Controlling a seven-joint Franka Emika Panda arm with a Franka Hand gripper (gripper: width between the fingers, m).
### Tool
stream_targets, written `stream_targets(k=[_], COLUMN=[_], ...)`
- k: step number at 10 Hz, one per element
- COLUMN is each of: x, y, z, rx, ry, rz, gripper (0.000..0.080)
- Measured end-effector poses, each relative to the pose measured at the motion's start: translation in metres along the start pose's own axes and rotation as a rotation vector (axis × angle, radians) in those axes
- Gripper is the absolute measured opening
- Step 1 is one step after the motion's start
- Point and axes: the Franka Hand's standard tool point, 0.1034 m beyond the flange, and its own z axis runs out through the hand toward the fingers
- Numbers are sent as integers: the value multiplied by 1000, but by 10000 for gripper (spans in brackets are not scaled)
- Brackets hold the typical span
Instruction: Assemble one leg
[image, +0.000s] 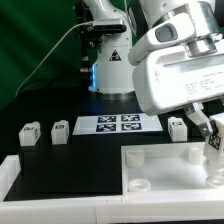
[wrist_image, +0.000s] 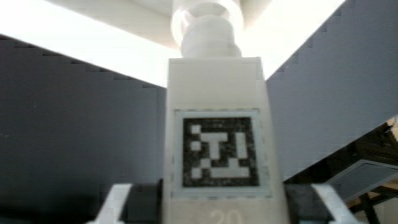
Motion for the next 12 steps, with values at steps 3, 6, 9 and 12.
stream_targets(k=[3,6,9,12], x=[-7,-5,-7,-11], y=[2,0,4,6], z=[5,8,12,18], rx=[3,3,0,-7], ry=[-8,0,4,22], rz=[9,9,17,26], gripper=[294,294,294,294])
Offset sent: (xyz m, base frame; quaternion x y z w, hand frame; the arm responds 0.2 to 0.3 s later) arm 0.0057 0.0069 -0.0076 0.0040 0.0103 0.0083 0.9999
